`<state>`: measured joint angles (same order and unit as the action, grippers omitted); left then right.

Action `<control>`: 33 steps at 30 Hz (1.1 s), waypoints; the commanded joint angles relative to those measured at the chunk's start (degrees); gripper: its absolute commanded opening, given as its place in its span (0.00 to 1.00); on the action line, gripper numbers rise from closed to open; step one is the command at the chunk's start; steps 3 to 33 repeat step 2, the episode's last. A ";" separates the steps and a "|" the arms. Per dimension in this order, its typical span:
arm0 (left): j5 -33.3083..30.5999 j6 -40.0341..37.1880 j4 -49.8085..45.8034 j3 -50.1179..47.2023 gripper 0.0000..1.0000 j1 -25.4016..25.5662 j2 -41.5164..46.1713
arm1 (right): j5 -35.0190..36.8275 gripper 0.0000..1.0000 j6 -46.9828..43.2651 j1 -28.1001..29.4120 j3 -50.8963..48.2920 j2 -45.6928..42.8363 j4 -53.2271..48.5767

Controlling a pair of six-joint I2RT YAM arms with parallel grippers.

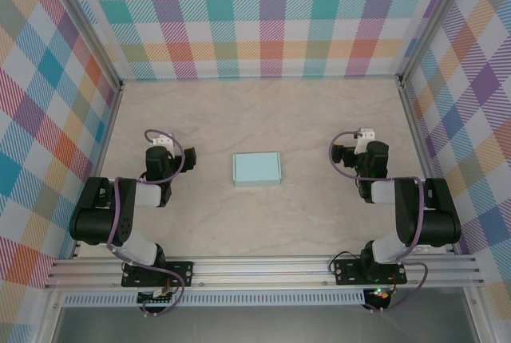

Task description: Fold the paper box

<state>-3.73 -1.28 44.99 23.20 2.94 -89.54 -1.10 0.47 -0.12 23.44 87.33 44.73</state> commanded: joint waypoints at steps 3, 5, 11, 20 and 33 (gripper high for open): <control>-0.50 -0.28 1.05 1.08 1.00 0.56 -0.28 | -0.74 1.00 0.06 0.12 0.86 0.18 0.31; -0.50 -0.28 1.05 1.08 1.00 0.56 -0.28 | -0.74 1.00 0.06 0.12 0.86 0.18 0.31; -0.50 -0.28 1.05 1.08 1.00 0.56 -0.28 | -0.74 1.00 0.06 0.12 0.86 0.18 0.31; -0.50 -0.28 1.05 1.08 1.00 0.56 -0.28 | -0.74 1.00 0.06 0.12 0.86 0.18 0.31; -0.50 -0.28 1.05 1.08 1.00 0.56 -0.28 | -0.74 1.00 0.06 0.12 0.86 0.18 0.31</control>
